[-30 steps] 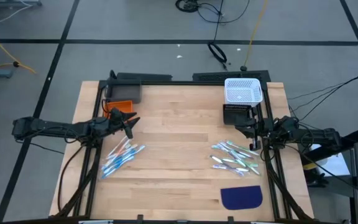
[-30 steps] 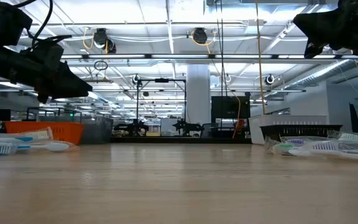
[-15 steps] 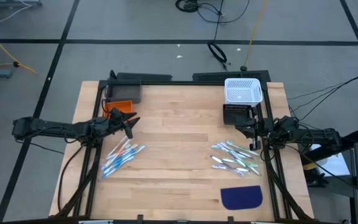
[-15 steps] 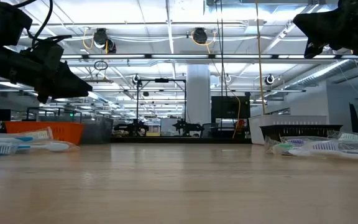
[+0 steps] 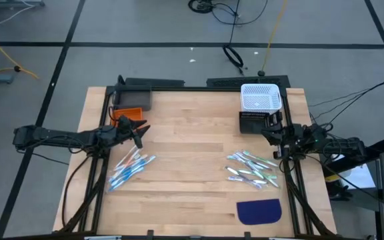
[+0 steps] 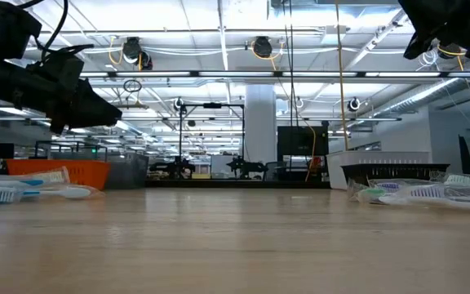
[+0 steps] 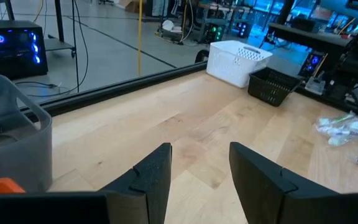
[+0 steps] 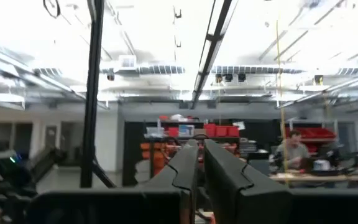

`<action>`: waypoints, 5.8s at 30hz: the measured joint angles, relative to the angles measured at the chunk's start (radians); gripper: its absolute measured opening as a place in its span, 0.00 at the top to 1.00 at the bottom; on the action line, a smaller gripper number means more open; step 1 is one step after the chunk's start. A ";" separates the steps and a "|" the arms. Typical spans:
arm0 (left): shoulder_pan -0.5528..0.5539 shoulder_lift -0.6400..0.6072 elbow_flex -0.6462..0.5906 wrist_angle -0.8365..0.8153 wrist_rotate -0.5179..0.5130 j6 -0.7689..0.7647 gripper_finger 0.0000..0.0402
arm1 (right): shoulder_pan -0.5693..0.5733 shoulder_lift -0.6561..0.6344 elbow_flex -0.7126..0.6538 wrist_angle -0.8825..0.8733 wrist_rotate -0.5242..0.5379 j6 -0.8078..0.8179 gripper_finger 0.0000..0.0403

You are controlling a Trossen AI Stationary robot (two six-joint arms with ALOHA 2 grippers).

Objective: Pick & Place Toothbrushes
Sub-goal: Put the green toothbrush into the gray bin

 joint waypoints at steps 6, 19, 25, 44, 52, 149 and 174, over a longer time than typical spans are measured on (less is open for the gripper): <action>0.000 0.000 0.000 0.044 0.000 0.026 0.60 | 0.000 0.000 0.000 0.006 0.000 0.074 0.95; 0.000 0.000 0.000 0.208 0.000 -0.027 0.60 | 0.000 0.215 0.245 -0.629 0.051 0.300 0.95; 0.005 0.000 0.000 0.215 0.000 -0.020 0.60 | 0.001 0.421 0.425 -0.930 0.017 0.402 0.95; 0.010 0.000 0.000 0.208 0.000 -0.005 0.60 | 0.001 0.790 0.497 -1.194 -0.266 0.548 0.95; 0.010 0.000 0.000 0.207 0.000 -0.004 0.60 | 0.001 0.839 0.497 -1.211 -0.267 0.539 0.94; 0.010 0.000 0.000 0.214 0.000 -0.005 0.60 | -0.039 0.975 0.682 -1.144 -0.265 0.376 0.99; 0.002 0.329 0.046 0.582 0.239 -0.142 0.60 | -0.041 0.980 0.682 -0.389 -0.078 0.124 1.00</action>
